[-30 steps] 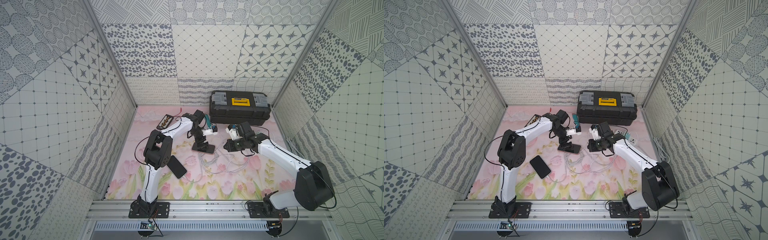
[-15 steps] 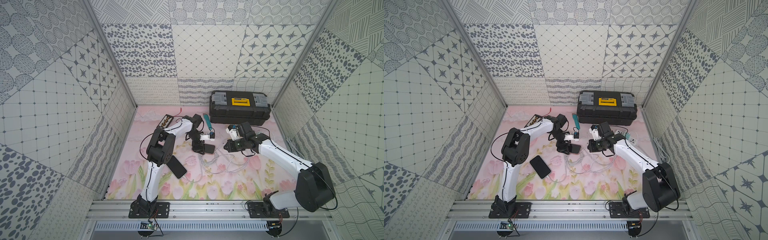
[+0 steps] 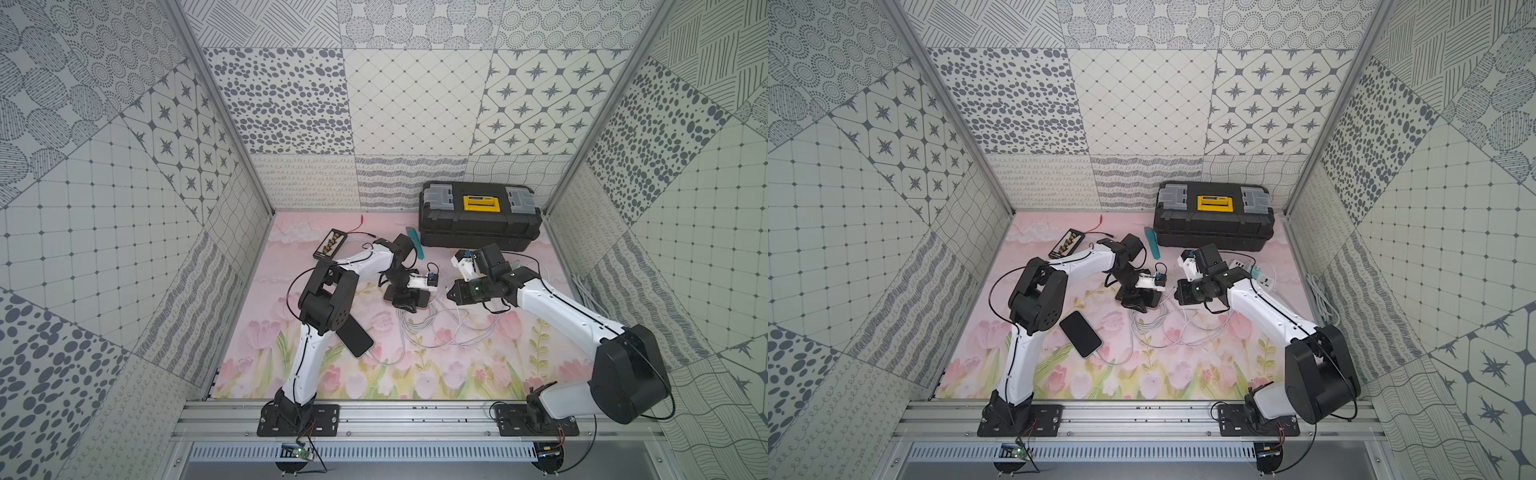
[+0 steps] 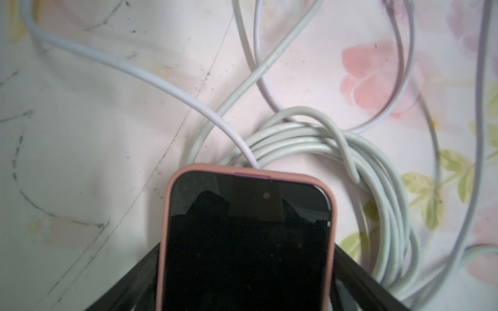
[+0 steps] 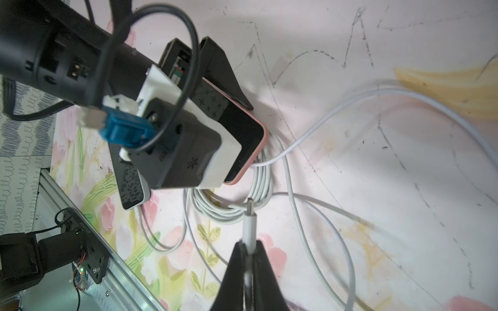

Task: Plug the charging cable into the phone
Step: Pick up the phone at the center of the board.

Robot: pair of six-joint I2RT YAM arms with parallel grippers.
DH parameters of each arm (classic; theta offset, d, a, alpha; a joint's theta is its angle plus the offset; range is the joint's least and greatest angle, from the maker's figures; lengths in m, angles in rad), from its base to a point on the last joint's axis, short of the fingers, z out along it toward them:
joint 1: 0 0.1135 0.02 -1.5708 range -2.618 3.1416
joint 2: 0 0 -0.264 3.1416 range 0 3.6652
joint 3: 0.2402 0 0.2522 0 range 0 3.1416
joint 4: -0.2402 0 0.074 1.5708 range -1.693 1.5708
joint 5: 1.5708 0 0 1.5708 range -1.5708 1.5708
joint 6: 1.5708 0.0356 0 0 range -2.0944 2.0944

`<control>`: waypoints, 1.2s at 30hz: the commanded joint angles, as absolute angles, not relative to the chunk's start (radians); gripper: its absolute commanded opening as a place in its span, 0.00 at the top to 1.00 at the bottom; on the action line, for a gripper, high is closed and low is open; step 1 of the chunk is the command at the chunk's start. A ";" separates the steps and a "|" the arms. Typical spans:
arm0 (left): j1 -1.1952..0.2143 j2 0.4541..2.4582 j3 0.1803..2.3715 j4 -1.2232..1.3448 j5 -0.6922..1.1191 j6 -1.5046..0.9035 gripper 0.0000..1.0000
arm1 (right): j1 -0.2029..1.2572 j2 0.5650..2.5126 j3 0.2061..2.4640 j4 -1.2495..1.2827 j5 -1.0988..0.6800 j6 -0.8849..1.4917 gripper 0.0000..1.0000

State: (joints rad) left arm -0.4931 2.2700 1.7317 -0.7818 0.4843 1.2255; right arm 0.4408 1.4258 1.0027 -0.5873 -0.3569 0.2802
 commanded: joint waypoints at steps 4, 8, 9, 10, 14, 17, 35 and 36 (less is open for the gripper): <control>-0.493 2.265 1.718 -0.818 0.476 1.230 0.20 | 0.434 1.406 1.011 -0.572 -0.373 0.262 1.00; -0.492 2.252 1.704 -0.826 0.470 1.219 0.27 | 0.429 1.408 1.014 -0.572 -0.378 0.259 1.00; -0.491 2.245 1.697 -0.821 0.469 1.211 0.25 | 0.429 1.407 1.013 -0.572 -0.380 0.259 1.00; -0.490 2.238 1.691 -0.811 0.459 1.202 0.20 | 0.428 1.407 1.012 -0.572 -0.381 0.258 1.00; -0.486 2.228 1.692 -0.834 0.448 1.189 0.16 | 0.426 1.406 1.008 -0.572 -0.382 0.256 1.00; -0.476 2.219 1.692 -0.852 0.456 1.188 0.16 | 0.426 1.405 1.007 -0.572 -0.383 0.256 1.00; -0.453 2.122 1.707 -0.436 0.397 0.602 1.00 | 0.415 1.369 0.977 -0.554 -0.385 0.259 1.00; -0.447 2.101 1.687 -0.364 0.373 0.518 1.00 | 0.413 1.361 0.970 -0.549 -0.385 0.261 1.00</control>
State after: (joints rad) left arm -0.4767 2.1838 1.7271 -0.6449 0.4034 0.9039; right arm 0.4210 1.3968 0.9936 -0.5812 -0.3775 0.2764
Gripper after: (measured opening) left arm 0.796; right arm 0.088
